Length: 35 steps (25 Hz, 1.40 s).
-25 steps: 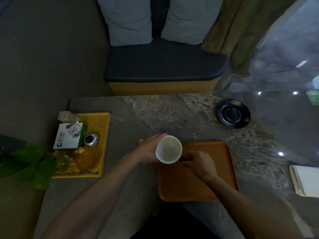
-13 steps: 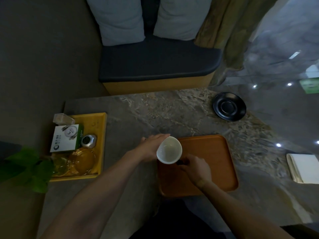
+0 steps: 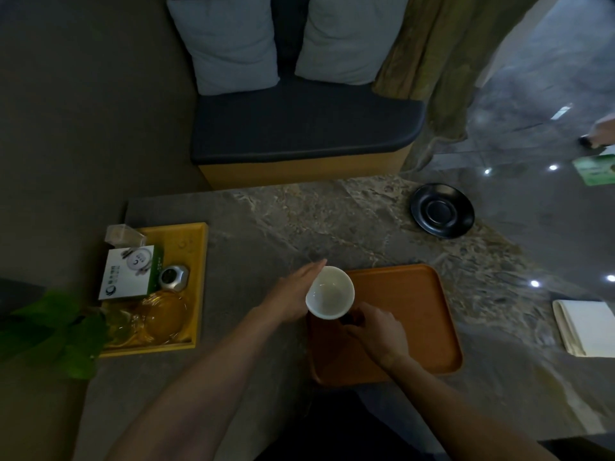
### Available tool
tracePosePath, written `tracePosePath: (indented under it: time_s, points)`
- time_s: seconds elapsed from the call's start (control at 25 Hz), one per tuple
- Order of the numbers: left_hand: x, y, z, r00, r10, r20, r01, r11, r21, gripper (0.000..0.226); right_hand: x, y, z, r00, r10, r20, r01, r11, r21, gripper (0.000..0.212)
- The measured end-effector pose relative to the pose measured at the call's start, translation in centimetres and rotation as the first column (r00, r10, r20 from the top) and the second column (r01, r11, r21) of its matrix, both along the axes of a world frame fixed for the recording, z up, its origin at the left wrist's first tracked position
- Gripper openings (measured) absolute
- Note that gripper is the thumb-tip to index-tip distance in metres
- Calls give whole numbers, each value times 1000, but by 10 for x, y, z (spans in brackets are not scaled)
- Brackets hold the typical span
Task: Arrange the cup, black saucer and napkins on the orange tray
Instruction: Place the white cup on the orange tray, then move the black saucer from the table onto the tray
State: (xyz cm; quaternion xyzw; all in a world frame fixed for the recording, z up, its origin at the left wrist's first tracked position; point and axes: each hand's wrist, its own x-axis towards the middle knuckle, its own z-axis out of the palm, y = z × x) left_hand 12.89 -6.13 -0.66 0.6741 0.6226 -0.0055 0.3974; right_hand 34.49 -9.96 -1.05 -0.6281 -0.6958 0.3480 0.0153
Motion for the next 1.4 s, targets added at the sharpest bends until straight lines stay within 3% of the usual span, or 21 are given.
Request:
tracePosePath:
  time_s: [0.16,0.44,0.52,0.64,0.76,0.96,1.16,1.4]
  points:
    - [-1,-21,-1,957,277,81,-275,961,-42,83,0,3,3,999,44,21,-43,999,-24,24]
    - [-4,-43,17,956,289,45,-287,956,-54,75,3,9,20,968,214,133,-218,976,12,27]
    - [-2,-46,24,965,262,-21,-262,965,-21,63,8,14,26,942,274,192,-283,959,23,29]
    - [4,-47,39,942,193,-274,-191,981,36,44,26,20,34,921,294,257,-313,949,33,36]
    - [13,-45,52,909,99,-405,-113,994,-10,35,52,25,43,900,308,307,-346,935,74,29]
    - [51,-40,74,876,-125,-466,72,989,-130,42,114,23,59,913,272,305,-301,952,52,28]
    - [123,-34,83,911,-211,-355,151,970,-188,40,193,10,76,922,233,309,-256,966,34,25]
    - [200,-12,87,905,-247,-347,193,964,-183,61,283,11,96,905,216,366,-272,956,108,29]
